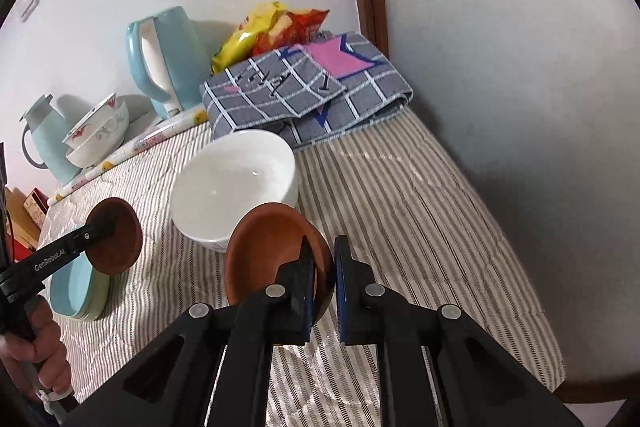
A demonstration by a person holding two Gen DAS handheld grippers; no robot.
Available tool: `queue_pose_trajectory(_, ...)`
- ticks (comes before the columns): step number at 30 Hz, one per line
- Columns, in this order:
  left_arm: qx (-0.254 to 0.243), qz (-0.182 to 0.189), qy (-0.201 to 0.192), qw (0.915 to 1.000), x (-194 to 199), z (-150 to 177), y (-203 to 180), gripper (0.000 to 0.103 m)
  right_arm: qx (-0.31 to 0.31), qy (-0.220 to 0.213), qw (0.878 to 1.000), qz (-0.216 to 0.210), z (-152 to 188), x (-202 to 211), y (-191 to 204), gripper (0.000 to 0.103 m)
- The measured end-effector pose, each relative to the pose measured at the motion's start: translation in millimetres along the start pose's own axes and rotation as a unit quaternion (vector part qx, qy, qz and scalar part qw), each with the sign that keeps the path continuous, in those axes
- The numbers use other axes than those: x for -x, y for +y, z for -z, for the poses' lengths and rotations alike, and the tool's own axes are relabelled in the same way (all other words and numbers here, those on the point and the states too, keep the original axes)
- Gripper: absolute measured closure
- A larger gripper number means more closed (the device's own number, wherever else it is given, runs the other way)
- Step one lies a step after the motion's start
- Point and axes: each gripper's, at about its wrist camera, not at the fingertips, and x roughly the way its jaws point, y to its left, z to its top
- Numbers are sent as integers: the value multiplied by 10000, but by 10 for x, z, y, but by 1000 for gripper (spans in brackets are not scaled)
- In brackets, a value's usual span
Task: Organize plates and bowls
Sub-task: 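Lift both brown bowls and carry the right gripper's bowl over the white bowl, then lower the right gripper's brown bowl into the white bowl and open it while the left gripper holds its bowl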
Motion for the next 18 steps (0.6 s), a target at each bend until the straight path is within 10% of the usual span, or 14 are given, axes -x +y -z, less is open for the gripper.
queue_pose_trajectory(18,109,52,-252,9996,327,-125,95,93,286,-290,9992,-50,-182,275,271,94)
